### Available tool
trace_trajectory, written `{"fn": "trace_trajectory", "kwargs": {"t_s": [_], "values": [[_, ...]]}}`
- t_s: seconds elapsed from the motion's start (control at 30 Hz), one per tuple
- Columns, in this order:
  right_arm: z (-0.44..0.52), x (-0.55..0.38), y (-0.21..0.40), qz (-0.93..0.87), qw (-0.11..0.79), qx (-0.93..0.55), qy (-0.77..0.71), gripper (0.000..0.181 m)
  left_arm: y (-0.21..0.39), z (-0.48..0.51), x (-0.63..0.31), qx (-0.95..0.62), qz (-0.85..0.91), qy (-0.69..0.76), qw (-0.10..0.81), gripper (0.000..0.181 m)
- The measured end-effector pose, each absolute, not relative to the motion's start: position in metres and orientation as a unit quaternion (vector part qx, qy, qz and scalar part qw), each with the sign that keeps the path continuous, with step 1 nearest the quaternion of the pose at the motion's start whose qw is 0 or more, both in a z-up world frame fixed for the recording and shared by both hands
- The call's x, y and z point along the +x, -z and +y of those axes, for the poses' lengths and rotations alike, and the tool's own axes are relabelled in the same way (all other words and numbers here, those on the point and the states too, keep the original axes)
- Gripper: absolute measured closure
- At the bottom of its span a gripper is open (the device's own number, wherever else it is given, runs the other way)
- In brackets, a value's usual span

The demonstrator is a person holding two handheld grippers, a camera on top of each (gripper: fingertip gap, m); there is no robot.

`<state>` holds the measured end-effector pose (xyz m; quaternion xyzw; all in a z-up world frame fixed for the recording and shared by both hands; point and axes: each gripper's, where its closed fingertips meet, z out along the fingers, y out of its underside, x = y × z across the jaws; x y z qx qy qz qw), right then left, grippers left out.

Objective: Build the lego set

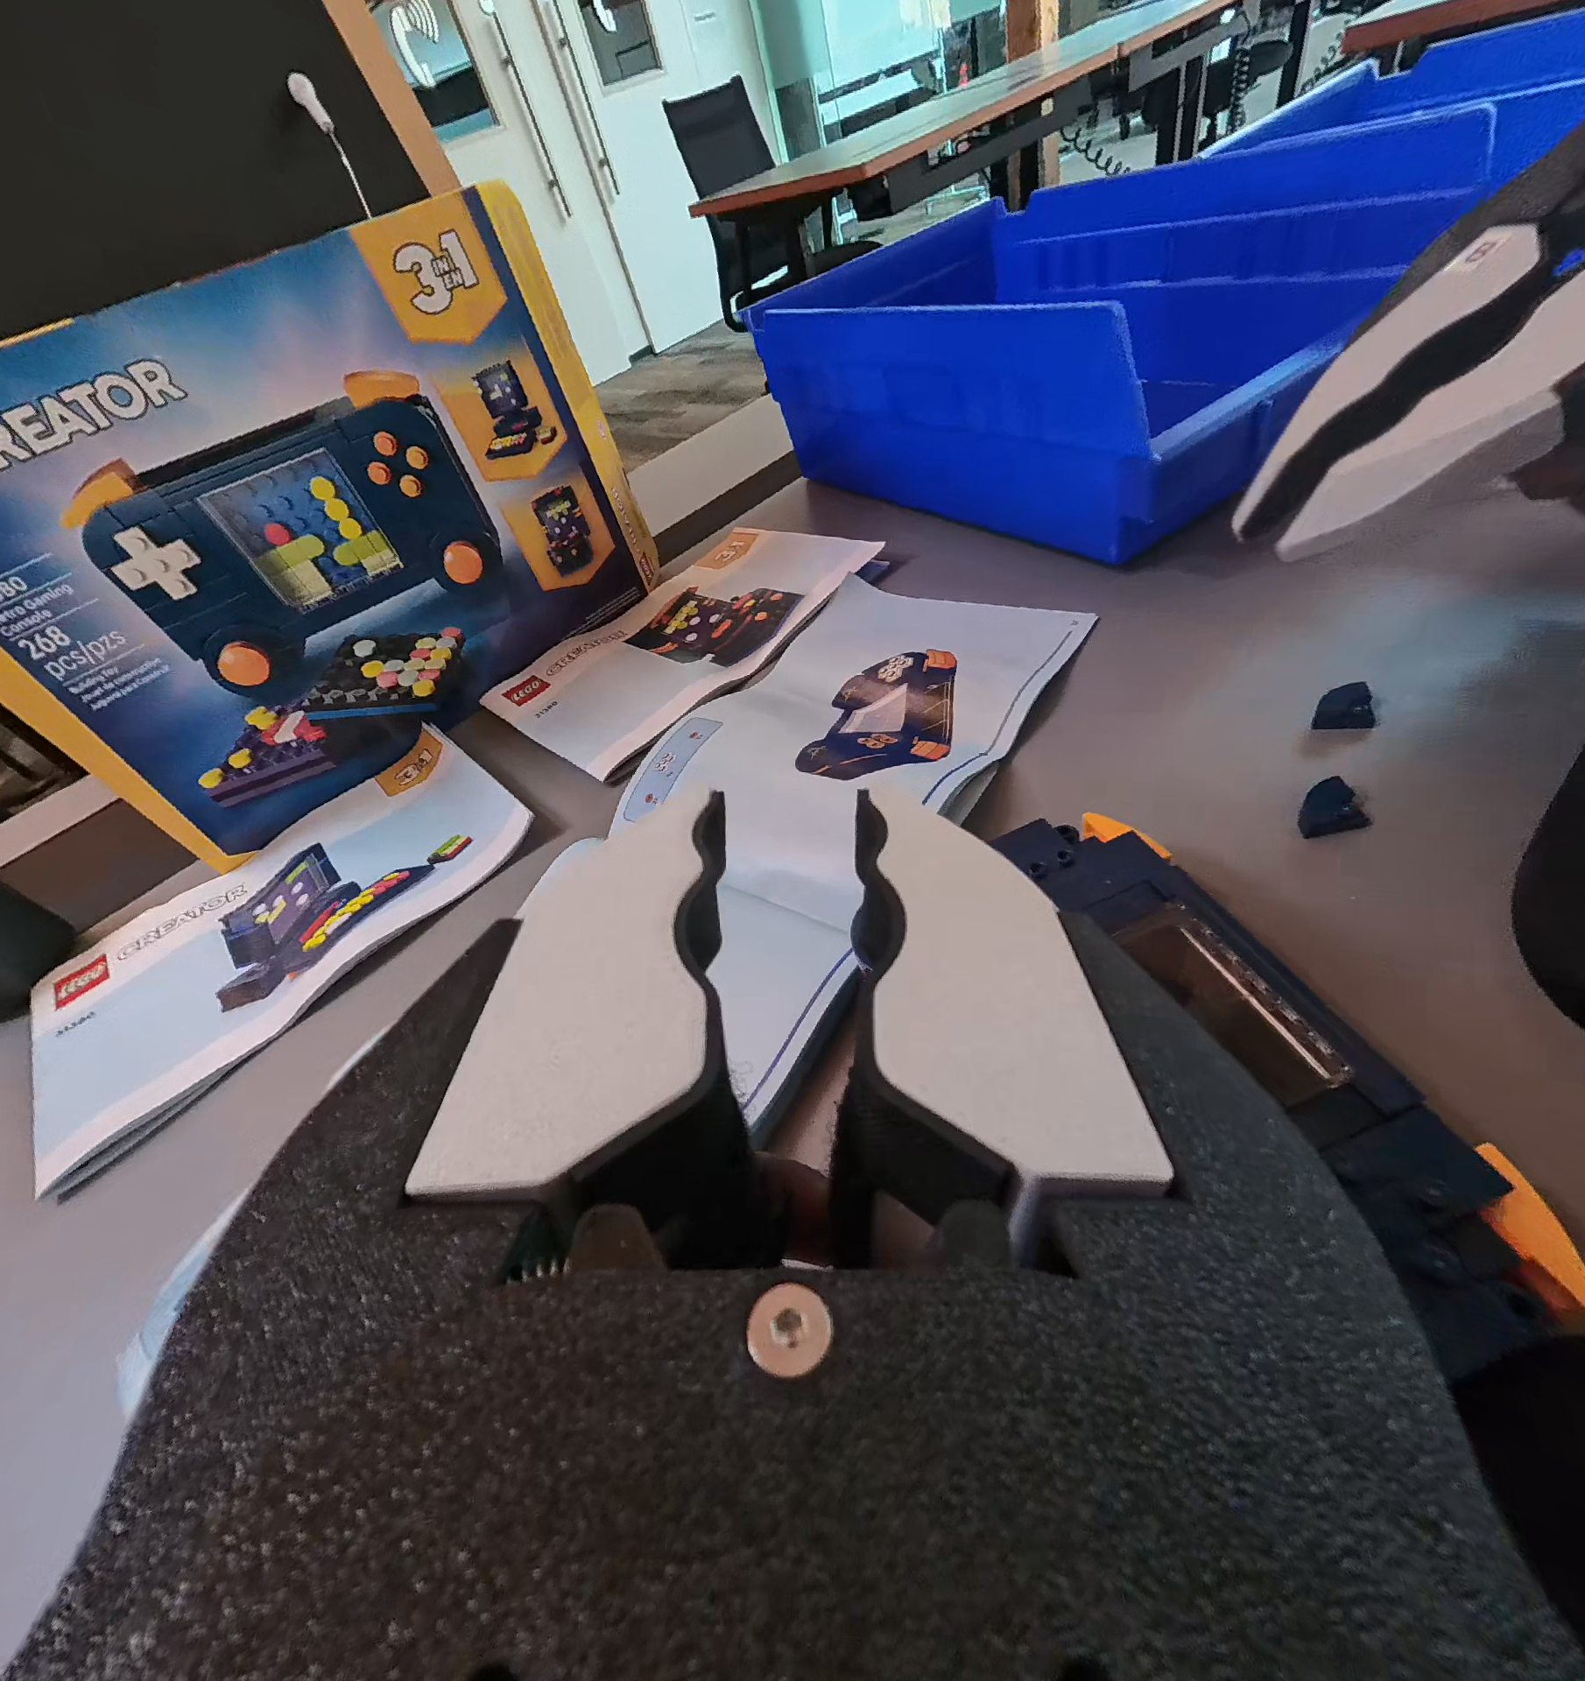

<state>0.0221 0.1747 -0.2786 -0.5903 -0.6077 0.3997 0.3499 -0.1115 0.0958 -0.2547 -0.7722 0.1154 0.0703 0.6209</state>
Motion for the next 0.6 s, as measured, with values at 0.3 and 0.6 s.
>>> {"fn": "trace_trajectory", "kwargs": {"t_s": [0.3,0.6], "values": [[0.202,-0.021,0.248,-0.508,0.523,-0.557,-0.398,0.165,0.253,0.096,-0.118,-0.755,0.077,-0.018,0.65,0.137],[0.193,-0.026,0.269,-0.574,0.541,-0.52,-0.328,0.17,0.257,0.095,-0.142,-0.758,0.029,-0.048,0.65,0.17]]}}
